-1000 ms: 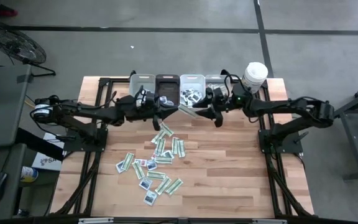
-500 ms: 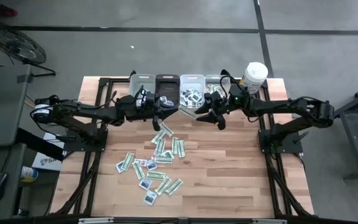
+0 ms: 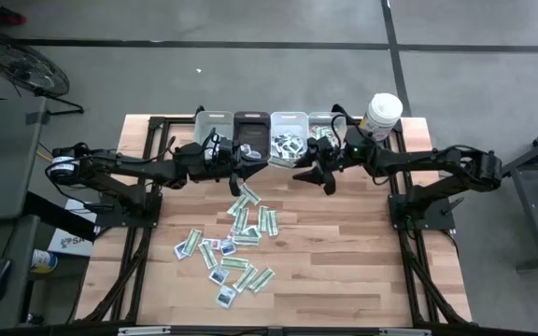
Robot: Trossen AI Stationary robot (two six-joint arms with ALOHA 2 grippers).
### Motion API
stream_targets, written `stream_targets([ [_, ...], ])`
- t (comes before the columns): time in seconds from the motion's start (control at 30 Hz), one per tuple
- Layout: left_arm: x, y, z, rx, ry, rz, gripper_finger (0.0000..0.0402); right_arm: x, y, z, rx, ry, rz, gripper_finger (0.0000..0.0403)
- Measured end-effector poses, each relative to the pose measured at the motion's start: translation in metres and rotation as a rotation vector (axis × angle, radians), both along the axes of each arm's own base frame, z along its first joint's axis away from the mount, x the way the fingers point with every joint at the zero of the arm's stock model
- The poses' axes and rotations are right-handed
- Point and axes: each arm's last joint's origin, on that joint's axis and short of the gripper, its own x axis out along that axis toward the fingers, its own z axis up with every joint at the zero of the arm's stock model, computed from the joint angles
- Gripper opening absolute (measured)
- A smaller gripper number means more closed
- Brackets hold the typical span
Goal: Pick & Place First Aid Supplies
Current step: Put the green bandage into the transparent bin
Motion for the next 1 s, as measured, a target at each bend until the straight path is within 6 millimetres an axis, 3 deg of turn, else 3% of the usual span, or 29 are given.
stream_targets([
  [0.37,0.0000,0.0000,-0.0001,-0.001,0.001,0.000,0.0000,0.0005,-0.0018,0.0015,-0.015,-0.017,-0.064,0.0165],
  [0.73,0.0000,0.0001,-0.0004,-0.001,0.003,0.003,0.0000,0.0007,-0.0030,0.0035,-0.021,-0.037,-0.104,0.0076],
  [0.9,0.0000,0.0001,-0.0006,-0.002,0.004,0.003,0.0000,0.0007,-0.0030,0.0035,-0.023,-0.037,-0.103,0.0015],
  [1.0,0.0000,0.0001,-0.0006,-0.002,0.004,0.004,0.0000,0.0006,-0.0030,0.0035,-0.019,-0.036,-0.102,0.0006],
])
